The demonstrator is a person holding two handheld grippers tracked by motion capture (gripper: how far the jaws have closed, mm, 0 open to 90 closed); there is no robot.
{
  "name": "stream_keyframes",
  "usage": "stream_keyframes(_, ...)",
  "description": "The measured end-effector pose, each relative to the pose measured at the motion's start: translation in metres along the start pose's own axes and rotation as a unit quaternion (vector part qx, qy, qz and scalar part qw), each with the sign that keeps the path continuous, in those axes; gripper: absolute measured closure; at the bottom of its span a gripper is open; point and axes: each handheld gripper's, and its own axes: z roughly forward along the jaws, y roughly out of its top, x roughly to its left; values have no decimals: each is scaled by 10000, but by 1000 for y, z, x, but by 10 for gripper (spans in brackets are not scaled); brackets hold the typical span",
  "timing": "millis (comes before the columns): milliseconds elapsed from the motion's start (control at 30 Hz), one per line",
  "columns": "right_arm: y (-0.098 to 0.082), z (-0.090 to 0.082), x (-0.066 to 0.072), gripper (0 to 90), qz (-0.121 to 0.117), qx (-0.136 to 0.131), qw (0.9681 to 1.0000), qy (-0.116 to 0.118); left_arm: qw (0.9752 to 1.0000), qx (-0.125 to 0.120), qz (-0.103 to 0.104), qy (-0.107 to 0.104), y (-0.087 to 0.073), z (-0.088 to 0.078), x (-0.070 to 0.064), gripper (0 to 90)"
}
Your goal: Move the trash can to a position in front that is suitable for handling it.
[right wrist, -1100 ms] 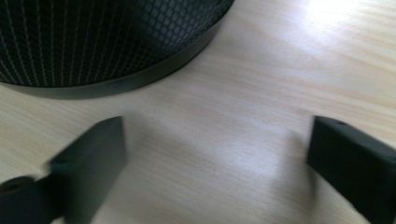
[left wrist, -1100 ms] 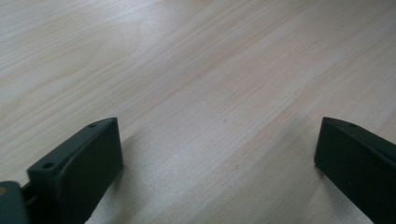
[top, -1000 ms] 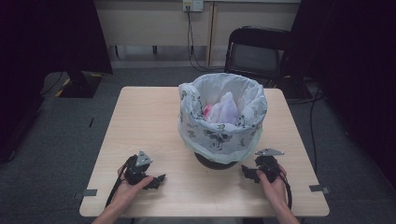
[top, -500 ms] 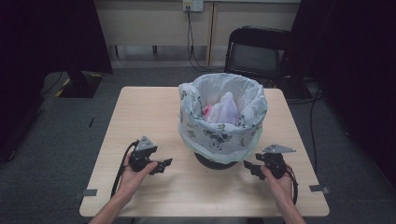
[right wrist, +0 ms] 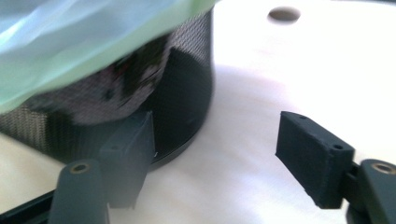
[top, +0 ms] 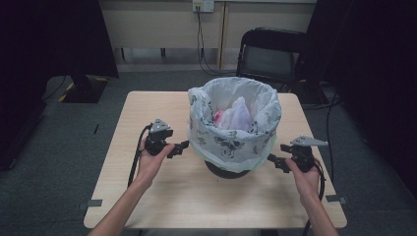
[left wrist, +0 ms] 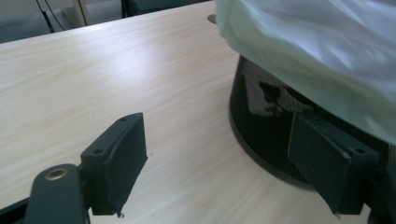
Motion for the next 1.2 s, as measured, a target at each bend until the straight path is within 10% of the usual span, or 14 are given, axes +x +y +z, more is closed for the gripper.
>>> stream_keyframes(200, 20, 13, -26, 322, 256, -296, 9992, -122, 9999, -114, 98, -12, 18, 17, 2, 194)
stream_keyframes(400, 42, 22, -20, 322, -195, -193, 9990, -356, 9995, -278, -168, -30, 23, 31, 7, 187)
stream_keyframes(600, 51, 26, -24, 315, 243, -518, 9980, -268, 9991, -338, -214, -113, 26, 39, 3, 191)
stream_keyframes(867, 50, 31, -16, 350, 188, -753, 9966, -289, 9980, -405, -404, -268, 25, 45, 0, 304)
stream_keyframes(1200, 50, 32, -16, 448, 298, -906, 9954, -15, 9985, -525, -71, -157, 19, 33, -6, 369)
